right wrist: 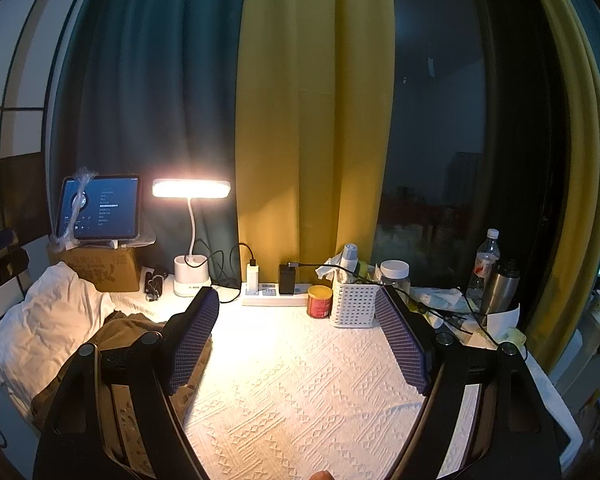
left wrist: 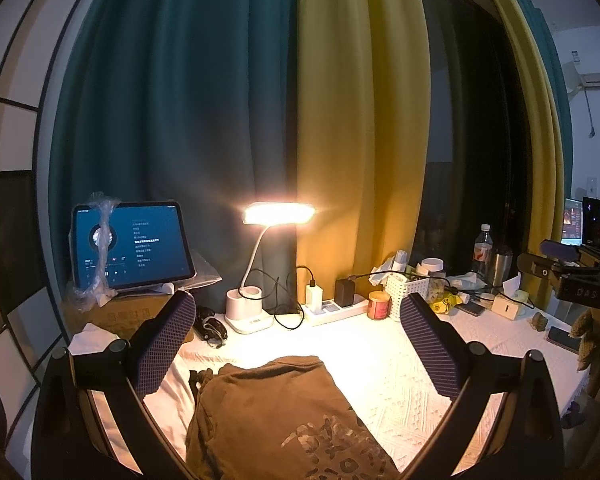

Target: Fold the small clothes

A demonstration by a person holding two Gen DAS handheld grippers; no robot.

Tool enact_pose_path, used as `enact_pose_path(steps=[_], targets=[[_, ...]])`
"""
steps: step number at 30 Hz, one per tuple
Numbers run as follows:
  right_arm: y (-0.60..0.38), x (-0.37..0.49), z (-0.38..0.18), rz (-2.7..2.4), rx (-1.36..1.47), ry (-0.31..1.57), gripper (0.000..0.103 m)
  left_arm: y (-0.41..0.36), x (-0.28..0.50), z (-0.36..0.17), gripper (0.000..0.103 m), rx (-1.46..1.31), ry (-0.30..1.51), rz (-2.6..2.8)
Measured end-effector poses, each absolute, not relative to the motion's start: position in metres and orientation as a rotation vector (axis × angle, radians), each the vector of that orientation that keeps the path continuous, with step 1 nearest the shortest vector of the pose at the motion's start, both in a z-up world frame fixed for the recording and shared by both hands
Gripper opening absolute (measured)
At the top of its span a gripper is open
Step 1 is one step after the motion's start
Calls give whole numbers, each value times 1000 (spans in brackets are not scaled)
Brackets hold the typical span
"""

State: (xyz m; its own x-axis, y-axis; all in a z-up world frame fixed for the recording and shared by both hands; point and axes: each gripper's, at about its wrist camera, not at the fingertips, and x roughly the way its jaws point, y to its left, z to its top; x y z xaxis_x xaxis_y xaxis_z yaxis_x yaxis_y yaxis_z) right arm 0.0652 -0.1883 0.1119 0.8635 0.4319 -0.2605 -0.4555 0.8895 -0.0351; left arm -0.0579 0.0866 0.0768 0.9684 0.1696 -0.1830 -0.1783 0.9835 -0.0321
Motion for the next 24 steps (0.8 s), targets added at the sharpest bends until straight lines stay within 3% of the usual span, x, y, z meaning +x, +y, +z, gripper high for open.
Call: enact_pose_path(steps=[24], targets=[[-191,73,107,473,-82,268,83,73,-52,78,101,-50,197,146]])
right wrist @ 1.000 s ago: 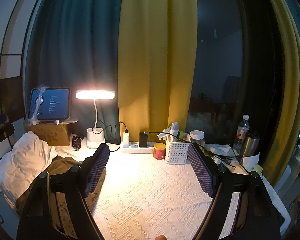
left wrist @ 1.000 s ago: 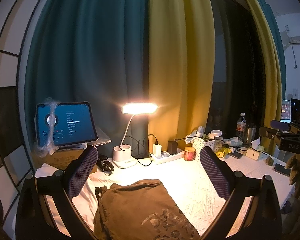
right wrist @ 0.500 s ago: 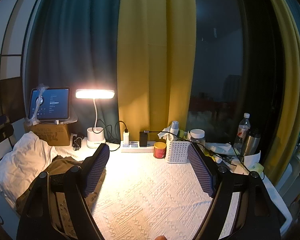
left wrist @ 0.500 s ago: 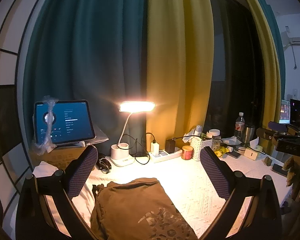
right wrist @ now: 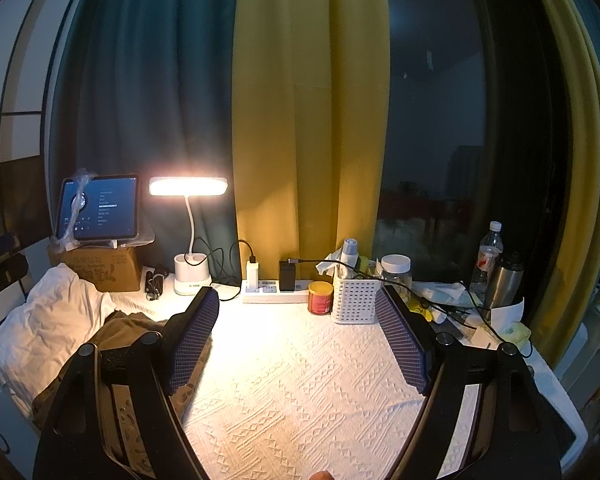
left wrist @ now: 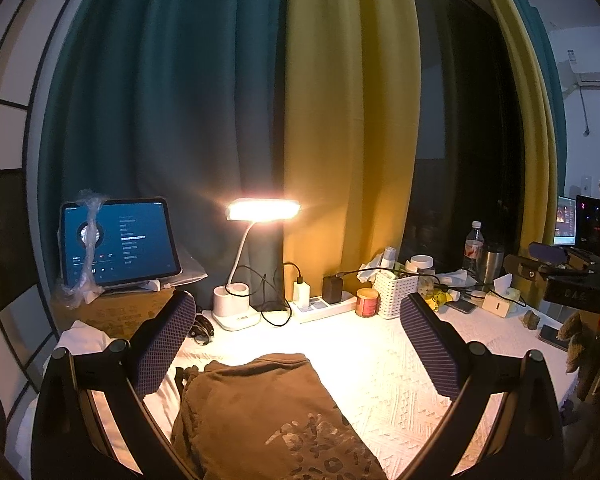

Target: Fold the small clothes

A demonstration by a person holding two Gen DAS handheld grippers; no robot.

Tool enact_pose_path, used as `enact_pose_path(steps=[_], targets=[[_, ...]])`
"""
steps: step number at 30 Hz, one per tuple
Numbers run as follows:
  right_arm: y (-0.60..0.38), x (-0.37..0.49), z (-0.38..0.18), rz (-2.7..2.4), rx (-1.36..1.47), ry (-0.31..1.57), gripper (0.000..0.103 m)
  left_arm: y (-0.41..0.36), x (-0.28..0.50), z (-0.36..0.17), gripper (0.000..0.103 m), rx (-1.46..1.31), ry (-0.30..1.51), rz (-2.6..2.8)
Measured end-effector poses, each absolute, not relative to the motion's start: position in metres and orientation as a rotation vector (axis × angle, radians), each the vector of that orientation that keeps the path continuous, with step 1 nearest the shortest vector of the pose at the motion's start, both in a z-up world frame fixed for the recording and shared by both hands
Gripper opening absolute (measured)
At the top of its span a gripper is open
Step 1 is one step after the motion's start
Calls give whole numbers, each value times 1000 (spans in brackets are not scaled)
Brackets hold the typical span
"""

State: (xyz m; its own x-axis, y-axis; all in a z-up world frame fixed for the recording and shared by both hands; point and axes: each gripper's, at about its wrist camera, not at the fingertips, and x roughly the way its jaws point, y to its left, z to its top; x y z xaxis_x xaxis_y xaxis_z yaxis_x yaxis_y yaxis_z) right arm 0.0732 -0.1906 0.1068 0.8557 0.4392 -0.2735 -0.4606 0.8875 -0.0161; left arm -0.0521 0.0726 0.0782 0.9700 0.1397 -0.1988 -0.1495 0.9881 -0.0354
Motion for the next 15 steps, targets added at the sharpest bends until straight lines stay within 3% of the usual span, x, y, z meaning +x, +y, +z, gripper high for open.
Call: enact_pose_path(steps=[15], targets=[[-192,80,100,469,-77,285,83,72,-44,77,101,-57,210,126]])
